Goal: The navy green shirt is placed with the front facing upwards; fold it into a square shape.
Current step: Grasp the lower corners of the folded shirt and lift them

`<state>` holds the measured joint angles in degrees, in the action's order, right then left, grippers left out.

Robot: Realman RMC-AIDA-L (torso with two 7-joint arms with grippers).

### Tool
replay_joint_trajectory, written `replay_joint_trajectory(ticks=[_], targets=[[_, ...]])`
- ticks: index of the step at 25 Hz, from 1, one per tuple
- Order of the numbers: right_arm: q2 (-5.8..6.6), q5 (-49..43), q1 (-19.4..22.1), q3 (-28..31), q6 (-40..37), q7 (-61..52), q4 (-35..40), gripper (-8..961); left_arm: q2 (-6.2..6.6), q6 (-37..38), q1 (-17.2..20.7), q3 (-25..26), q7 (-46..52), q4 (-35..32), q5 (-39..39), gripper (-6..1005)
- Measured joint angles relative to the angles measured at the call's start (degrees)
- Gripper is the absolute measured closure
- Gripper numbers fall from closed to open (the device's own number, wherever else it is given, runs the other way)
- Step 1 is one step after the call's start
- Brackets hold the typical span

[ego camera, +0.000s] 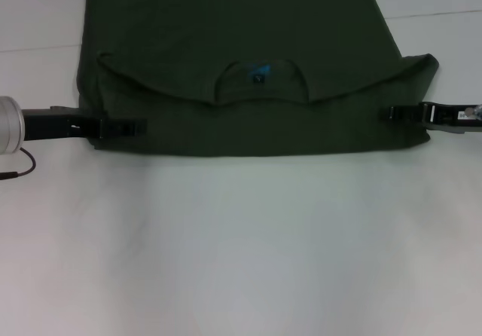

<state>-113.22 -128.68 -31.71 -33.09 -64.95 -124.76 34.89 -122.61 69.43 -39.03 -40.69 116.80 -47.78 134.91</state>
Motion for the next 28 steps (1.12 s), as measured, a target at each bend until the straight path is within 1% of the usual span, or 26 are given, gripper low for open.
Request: replay_joint_trajectory(ticks=[3,6,11,16,22,28], targets=[[-0.05,0.0,-0.5,-0.2,0.1,-0.3,-0.2,86,0.0,0.0,0.0,0.0,0.0,0.0,0.0,91],[-0.06,0.0,-0.7,-0.2,0.4,-0.5,-0.6,257,0.0,-0.1,0.2,0.0,0.0,0.0,0.0,91],[-0.06,-0.5,-0.8,-0.7,0.5,-2.0,-0.8,405,0.06,-0.3,0.2,0.0,0.0,0.0,0.0,91],[0.2,-1.9,-0.3,-0.8,0.5,-3.4,-0.9,425,0.09,-0.5,0.1,0.0,0.0,0.0,0.0,91],[0.23,-2.1,-0.2,-1.0,1.4,-3.1,-0.8,449,0.09,-0.1,0.1,0.0,0.0,0.0,0.0,91],[0.18,-2.2,-0.6,-2.1,1.1,-2.5,-0.5,670,0.16,0.0,0.2,0.0,0.2,0.0,0.0,92]])
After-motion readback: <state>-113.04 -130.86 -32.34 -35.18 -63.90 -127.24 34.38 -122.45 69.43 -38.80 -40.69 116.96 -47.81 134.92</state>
